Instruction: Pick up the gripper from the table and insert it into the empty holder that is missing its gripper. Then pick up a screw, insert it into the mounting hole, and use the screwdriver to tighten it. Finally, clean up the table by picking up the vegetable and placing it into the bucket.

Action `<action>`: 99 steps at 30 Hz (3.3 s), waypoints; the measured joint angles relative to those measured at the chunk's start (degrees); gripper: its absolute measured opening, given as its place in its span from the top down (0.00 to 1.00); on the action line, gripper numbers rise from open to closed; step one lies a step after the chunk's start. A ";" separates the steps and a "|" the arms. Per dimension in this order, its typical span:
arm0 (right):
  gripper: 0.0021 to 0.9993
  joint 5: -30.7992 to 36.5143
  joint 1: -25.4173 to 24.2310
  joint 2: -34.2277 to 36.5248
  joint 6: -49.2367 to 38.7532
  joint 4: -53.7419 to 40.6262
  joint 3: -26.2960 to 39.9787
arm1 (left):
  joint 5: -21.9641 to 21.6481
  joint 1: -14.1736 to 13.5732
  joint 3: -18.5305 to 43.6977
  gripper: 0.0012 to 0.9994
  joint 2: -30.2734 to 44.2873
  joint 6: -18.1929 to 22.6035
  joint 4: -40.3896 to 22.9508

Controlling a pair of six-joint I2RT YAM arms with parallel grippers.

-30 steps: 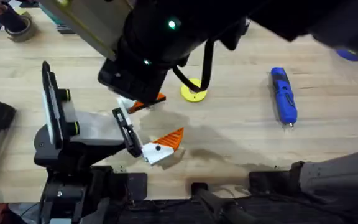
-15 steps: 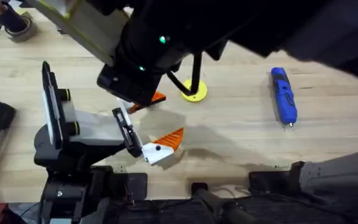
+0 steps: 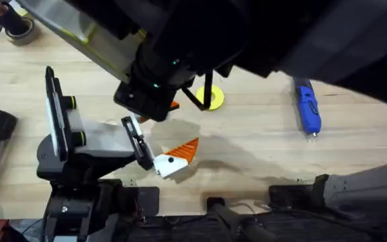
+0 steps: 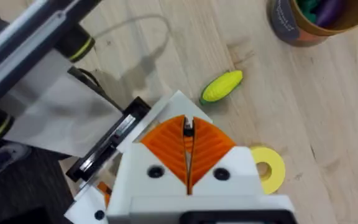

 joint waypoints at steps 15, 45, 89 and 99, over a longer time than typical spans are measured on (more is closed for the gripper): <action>1.00 0.00 0.00 0.00 0.02 1.72 -0.85 | 0.00 0.00 0.00 0.01 0.00 0.02 -0.01; 1.00 0.00 0.00 0.00 0.92 3.28 -3.87 | 0.00 0.00 0.00 0.01 0.00 0.01 -0.01; 1.00 -0.87 0.00 0.02 1.11 4.06 -5.64 | 0.00 0.00 0.00 0.01 0.00 0.00 -0.02; 1.00 -0.87 0.00 0.04 1.11 4.08 -5.64 | -0.02 0.00 0.00 0.01 0.00 0.02 -0.02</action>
